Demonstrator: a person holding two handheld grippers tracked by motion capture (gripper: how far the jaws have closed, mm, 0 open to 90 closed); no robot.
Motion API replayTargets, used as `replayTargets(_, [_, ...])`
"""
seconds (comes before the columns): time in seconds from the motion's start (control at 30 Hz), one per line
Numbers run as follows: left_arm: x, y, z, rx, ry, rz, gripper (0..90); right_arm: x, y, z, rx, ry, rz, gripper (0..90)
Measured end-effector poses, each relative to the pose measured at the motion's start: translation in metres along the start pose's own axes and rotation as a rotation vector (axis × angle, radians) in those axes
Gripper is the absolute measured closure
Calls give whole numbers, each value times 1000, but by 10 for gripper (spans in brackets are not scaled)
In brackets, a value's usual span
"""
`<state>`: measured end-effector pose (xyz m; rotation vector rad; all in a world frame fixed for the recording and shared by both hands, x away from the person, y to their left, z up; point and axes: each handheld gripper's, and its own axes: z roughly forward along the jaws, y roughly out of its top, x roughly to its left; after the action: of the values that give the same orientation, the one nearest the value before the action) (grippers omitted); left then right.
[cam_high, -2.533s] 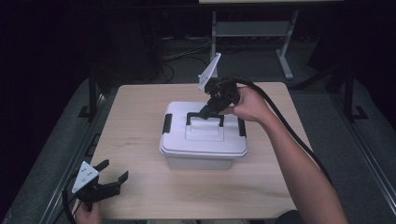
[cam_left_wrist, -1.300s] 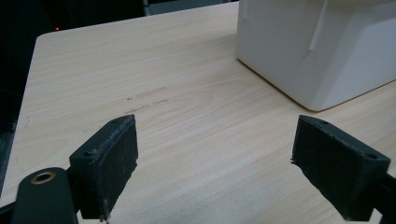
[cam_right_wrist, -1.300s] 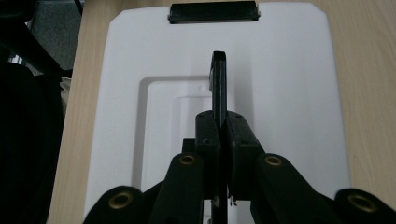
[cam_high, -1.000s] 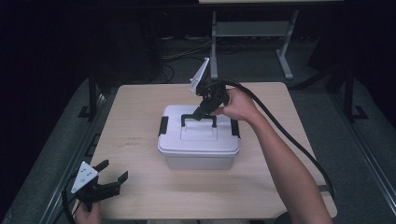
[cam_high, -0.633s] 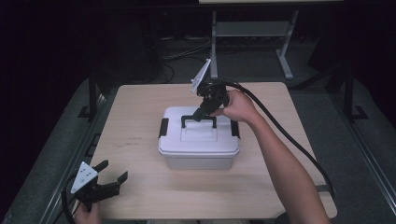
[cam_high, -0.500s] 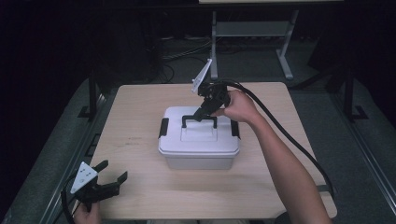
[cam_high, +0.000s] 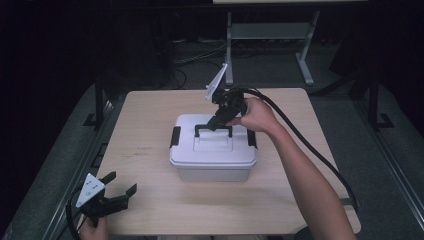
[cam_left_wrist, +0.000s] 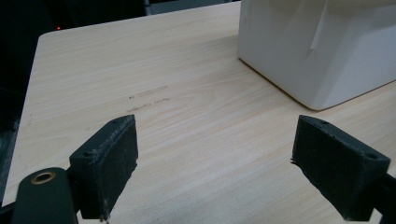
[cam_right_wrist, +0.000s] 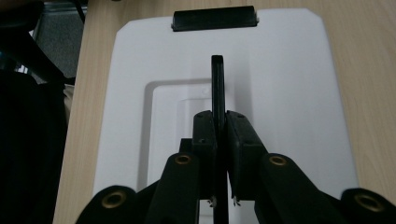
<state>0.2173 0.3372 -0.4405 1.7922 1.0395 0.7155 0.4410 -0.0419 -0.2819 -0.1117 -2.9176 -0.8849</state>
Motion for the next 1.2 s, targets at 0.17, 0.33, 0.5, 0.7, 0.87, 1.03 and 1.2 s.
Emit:
replayTargets(0.17, [-1,0,1,5,-2,2,134,2,-4,-8,-13,-16,14,793])
replayTargets(0.33, [-2,0,2,2,-4,-2,134,1,-11,-13,-21,-23,27,776])
replayTargets(0.5, [-2,1,2,5,-5,4,134,2,-17,-17,-25,-29,41,755])
replayTargets(0.7, [-2,0,2,4,-5,4,134,2,-22,-22,-29,-48,62,705])
replayTargets(0.87, [-2,1,2,8,-6,7,134,3,-26,-28,-30,-61,74,684])
replayTargets(1.03, [-3,1,2,10,-5,7,134,4,-31,-34,-31,-78,95,639])
replayTargets(1.2, [-3,0,3,10,-5,6,134,4,-37,-38,-36,-88,108,602])
